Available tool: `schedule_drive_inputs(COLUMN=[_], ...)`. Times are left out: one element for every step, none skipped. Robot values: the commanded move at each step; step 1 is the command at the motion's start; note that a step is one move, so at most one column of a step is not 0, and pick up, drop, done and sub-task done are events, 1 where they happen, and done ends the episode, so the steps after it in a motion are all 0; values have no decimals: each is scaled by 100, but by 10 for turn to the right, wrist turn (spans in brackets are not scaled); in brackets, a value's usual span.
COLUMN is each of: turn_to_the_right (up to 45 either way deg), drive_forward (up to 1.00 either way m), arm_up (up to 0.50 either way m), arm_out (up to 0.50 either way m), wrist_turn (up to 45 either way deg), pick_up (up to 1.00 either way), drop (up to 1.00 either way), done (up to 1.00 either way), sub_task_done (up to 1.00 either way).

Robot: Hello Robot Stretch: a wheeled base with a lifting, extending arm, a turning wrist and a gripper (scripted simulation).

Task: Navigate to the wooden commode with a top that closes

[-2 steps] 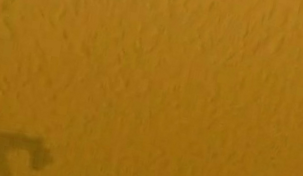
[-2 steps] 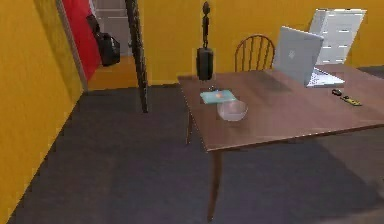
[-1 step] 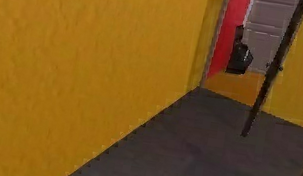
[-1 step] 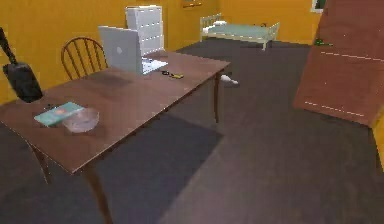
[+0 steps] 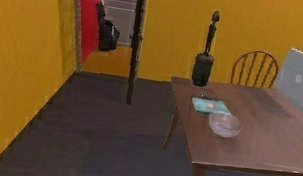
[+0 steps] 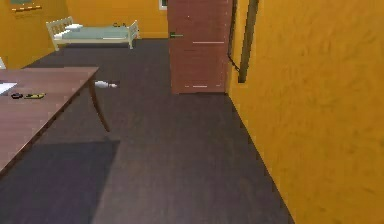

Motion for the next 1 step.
schedule_drive_inputs(turn_to_the_right=[0], drive_forward=[20], arm_up=[0], arm_out=[0], wrist_turn=[0], pick_up=[0], drop=[0], done=[0], sub_task_done=[0])
